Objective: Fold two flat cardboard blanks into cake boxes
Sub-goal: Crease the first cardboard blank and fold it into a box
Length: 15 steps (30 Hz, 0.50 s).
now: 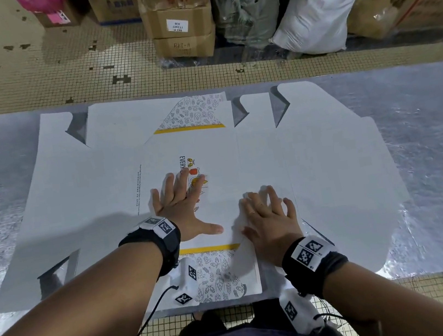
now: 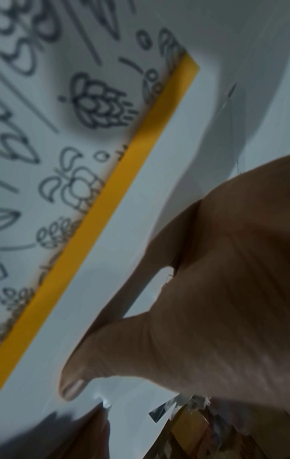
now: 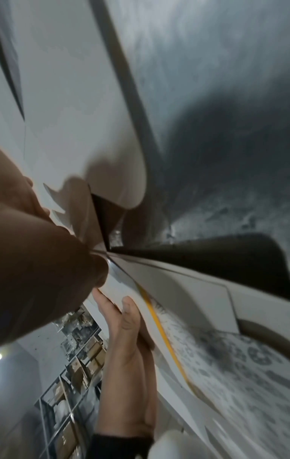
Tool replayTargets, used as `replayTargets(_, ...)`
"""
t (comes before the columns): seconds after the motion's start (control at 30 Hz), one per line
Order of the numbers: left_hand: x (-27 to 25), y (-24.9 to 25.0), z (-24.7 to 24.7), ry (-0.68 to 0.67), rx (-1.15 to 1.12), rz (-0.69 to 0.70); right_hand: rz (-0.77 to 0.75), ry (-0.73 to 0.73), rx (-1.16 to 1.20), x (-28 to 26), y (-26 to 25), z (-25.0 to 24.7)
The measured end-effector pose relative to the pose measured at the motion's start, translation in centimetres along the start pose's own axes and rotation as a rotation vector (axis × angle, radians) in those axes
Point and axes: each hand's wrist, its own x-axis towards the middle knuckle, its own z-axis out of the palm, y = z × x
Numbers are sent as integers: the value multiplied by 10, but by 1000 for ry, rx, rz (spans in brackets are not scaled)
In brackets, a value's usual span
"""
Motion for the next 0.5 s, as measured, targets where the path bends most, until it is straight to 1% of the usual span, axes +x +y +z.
replayTargets(0.13,0,0,0,2,-7,7,-14,-33,-26,-5,-1,4)
replayTargets(0.3,0,0,0,11,-12,9,-33,-18,-22,-14,-2,8)
replayTargets(0.5,0,1,1,19,-13,6,-54,-59,-95,-18,1,9)
